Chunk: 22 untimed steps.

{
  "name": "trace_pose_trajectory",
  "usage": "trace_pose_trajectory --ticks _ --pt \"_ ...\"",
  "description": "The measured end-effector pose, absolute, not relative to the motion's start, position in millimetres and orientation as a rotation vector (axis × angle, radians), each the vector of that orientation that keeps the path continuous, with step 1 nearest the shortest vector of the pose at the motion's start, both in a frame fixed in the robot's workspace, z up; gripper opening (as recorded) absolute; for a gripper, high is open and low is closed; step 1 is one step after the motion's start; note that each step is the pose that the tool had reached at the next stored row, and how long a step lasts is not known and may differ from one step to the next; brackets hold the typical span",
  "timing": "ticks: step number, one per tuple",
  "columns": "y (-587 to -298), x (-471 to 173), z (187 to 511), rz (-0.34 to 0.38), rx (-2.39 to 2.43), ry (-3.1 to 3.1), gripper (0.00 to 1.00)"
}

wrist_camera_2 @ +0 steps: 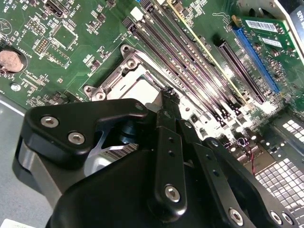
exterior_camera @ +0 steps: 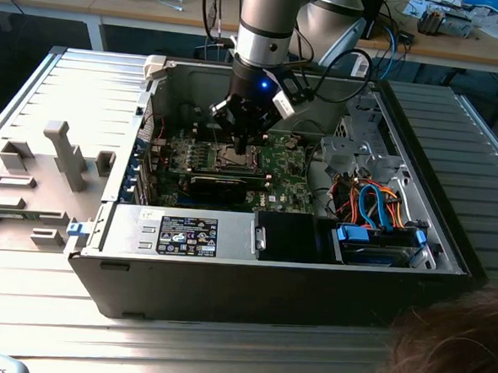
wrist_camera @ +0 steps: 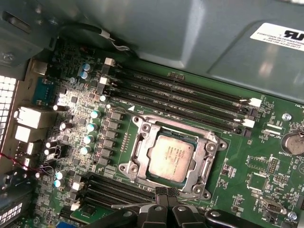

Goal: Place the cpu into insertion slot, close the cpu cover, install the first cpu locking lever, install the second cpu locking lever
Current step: 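Install the first cpu locking lever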

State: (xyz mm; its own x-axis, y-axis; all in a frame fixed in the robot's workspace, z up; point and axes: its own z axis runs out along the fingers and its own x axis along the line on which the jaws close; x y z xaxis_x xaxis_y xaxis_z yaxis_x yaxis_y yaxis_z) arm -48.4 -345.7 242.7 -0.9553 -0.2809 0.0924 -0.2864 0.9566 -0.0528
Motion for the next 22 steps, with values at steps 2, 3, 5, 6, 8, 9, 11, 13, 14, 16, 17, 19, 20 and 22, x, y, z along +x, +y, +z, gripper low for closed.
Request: trace_pose_trajectory --ticks 2,3,5,6,8,9,11,13,14,16,17,19,20,22 --pt "-345.7 -48.4 242.7 0.101 0.445 -3.023 0.11" --pt "-345.7 -48.4 242.7 0.101 0.447 -3.023 0.11" --pt "-345.7 -48.4 242.7 0.101 0.455 -3.022 0.11" --pt "-345.7 -48.4 242.7 0.101 0.457 -3.022 0.11" --pt "-345.7 -48.4 242.7 0.102 0.468 -3.02 0.11" --pt "-345.7 -48.4 242.7 0.102 0.471 -3.02 0.11" --pt "-345.7 -48.4 242.7 0.102 0.481 -3.019 0.11" --pt "-345.7 -48.4 242.7 0.102 0.486 -3.018 0.11" --pt "-345.7 -48.4 242.7 0.102 0.491 -3.017 0.11" --pt "-345.7 -48.4 242.7 0.103 0.496 -3.017 0.11" --pt "-345.7 -48.4 242.7 0.103 0.499 -3.016 0.11" --pt "-345.7 -48.4 242.7 0.103 0.504 -3.015 0.11" --pt "-345.7 -48.4 242.7 0.103 0.507 -3.015 0.11" --pt "-345.7 -48.4 242.7 0.103 0.512 -3.014 0.11"
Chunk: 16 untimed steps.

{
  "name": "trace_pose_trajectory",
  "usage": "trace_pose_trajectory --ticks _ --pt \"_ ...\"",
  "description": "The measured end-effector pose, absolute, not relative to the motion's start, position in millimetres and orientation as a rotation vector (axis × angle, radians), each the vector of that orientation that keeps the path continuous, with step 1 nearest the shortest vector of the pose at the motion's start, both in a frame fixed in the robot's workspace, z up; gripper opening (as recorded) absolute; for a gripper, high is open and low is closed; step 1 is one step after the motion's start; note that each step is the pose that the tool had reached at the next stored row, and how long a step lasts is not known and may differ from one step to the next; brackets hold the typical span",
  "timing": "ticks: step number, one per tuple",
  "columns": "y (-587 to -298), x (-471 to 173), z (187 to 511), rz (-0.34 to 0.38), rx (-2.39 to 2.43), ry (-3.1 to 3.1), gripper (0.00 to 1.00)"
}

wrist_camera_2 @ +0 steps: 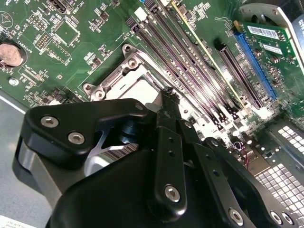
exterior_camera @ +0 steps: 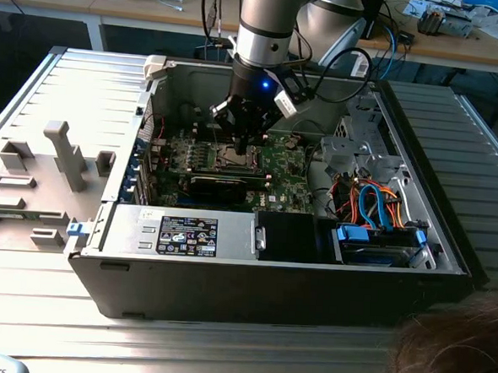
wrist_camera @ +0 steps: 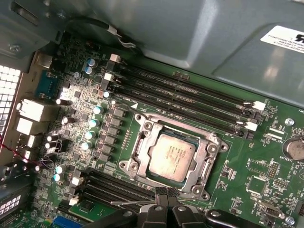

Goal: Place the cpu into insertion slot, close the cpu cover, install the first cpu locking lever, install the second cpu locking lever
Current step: 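Install the first cpu locking lever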

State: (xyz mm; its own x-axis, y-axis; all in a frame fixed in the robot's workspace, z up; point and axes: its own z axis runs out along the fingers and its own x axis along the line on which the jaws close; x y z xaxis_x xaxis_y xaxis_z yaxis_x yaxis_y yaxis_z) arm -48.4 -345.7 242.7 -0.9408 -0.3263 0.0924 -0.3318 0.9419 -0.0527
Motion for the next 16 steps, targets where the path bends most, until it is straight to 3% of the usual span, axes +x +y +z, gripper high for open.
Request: trace_pose_trajectory --ticks 16 --pt "-345.7 -48.4 242.7 0.106 0.566 -3.006 0.11"
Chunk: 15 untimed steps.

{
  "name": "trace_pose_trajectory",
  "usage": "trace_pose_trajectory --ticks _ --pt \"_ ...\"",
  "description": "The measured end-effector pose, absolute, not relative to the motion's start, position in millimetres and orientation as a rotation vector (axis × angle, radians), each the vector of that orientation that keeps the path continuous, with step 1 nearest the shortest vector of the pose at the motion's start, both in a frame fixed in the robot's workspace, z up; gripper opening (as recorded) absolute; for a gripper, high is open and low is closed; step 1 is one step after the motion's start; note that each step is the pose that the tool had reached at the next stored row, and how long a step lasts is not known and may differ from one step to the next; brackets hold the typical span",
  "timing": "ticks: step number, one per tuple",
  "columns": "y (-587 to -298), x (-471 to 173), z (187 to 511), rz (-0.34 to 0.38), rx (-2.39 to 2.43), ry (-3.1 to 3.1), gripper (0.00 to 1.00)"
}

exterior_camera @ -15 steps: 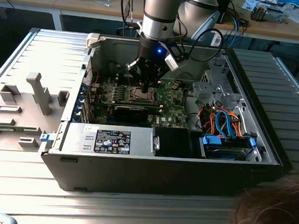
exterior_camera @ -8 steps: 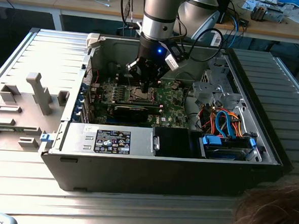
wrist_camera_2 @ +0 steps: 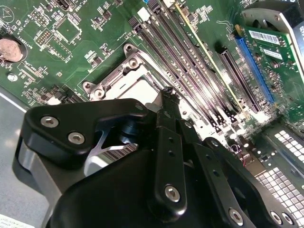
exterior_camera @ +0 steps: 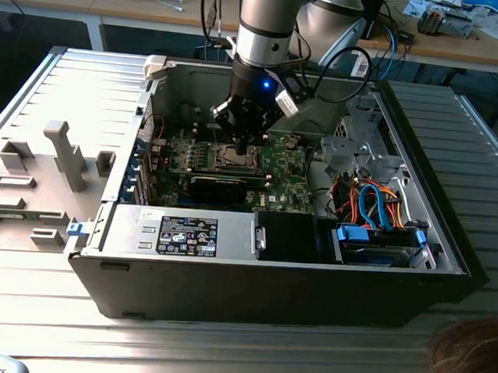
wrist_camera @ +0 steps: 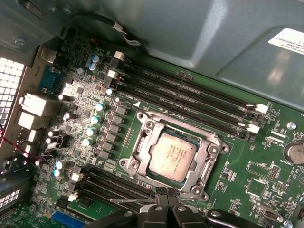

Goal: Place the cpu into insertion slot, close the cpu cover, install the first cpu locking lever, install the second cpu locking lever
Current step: 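Install the first cpu locking lever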

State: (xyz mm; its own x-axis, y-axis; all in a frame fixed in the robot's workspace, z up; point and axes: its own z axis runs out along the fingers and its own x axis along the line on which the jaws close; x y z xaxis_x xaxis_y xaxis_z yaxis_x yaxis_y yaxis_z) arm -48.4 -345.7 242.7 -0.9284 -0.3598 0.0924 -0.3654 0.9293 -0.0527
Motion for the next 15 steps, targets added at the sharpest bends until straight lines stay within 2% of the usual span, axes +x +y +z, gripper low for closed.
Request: trace_pose_trajectory --ticks 15 --pt "-345.7 -48.4 242.7 0.108 0.619 -2.996 0.11"
